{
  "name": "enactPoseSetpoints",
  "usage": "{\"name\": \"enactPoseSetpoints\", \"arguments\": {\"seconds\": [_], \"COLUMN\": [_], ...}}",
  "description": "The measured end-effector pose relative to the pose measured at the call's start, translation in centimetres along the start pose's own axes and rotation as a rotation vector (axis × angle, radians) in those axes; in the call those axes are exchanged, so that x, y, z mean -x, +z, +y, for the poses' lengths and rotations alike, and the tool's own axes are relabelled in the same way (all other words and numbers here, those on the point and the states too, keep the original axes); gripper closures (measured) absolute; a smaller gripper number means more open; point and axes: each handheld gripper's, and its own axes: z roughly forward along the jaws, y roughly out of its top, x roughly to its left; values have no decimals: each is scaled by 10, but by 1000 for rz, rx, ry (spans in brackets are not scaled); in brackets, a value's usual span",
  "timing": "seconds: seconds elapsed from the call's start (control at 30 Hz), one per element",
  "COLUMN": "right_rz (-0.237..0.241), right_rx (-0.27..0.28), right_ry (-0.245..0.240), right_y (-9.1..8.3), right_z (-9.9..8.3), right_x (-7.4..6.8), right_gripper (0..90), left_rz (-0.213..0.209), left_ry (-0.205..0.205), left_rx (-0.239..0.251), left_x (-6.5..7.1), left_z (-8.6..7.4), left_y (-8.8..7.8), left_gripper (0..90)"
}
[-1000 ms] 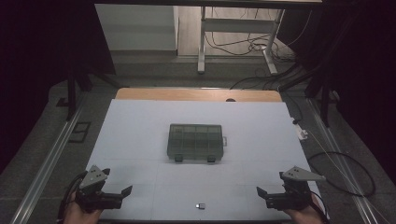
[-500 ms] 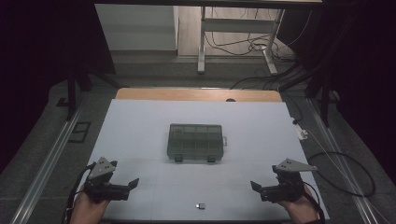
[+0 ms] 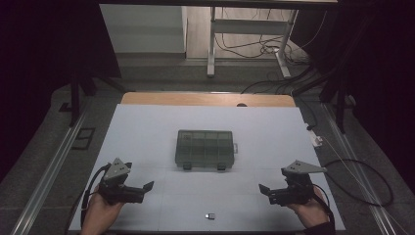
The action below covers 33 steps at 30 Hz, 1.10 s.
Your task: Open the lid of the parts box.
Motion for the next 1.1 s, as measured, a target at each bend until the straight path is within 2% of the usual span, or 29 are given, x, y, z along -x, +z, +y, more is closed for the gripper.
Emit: {"name": "enactPoseSetpoints", "arguments": {"seconds": [0.37, 0.57, 0.8, 1.1], "right_rz": [29, 37, 44, 62], "right_rx": [13, 14, 1, 5], "right_ry": [-11, -27, -37, -37], "right_y": [14, 22, 32, 44], "right_z": [11, 17, 25, 33], "right_x": [-1, -2, -3, -3], "right_gripper": [0, 0, 0, 0], "left_rz": [-24, -19, -28, -33], "left_ry": [7, 9, -14, -37], "left_rx": [4, -4, 13, 16], "left_x": [0, -3, -8, -8], "left_z": [15, 21, 29, 37], "left_y": [16, 25, 32, 41], "left_gripper": [0, 0, 0, 0]}}
